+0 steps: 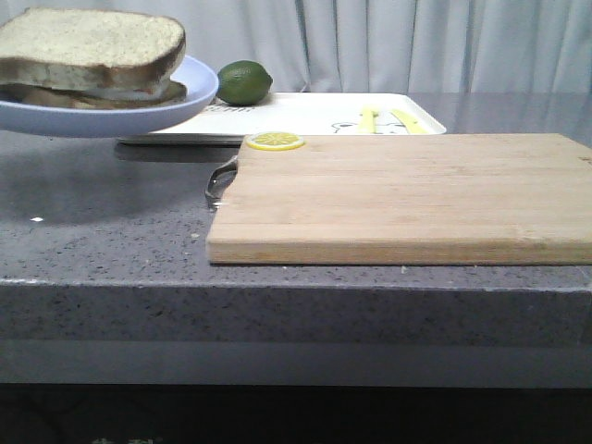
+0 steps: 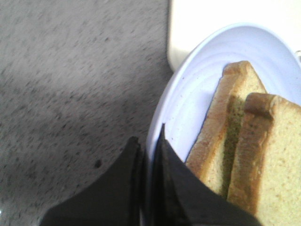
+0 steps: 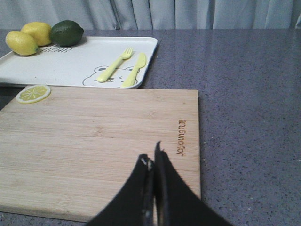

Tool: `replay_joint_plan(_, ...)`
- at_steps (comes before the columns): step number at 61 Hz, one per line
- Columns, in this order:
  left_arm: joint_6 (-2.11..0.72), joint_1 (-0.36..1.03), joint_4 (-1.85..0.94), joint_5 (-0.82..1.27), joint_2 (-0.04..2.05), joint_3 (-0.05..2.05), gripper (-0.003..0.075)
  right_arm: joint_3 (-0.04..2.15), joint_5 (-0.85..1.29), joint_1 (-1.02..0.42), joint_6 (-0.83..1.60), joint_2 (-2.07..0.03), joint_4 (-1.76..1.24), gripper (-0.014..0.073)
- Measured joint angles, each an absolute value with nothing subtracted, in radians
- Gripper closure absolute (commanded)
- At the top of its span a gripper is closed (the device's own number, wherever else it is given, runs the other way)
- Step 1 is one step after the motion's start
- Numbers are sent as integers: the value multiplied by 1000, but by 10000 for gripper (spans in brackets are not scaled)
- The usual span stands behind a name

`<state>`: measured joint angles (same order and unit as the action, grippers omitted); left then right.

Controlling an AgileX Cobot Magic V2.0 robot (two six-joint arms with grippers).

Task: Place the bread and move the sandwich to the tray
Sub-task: 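Lift the plate with the left gripper and carry it toward the white tray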

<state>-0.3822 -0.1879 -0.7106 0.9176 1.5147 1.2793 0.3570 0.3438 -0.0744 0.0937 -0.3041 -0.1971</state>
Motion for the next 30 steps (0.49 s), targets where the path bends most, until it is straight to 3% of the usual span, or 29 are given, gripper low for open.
replay_joint_plan(16, -336, -95, -707, 962, 1672, 1554, 741, 357, 344, -74, 94, -304, -204, 654)
replay_joint_plan(30, -164, 37, -597, 1087, 1990, 2027, 741, 357, 346, -74, 94, -304, -206, 654)
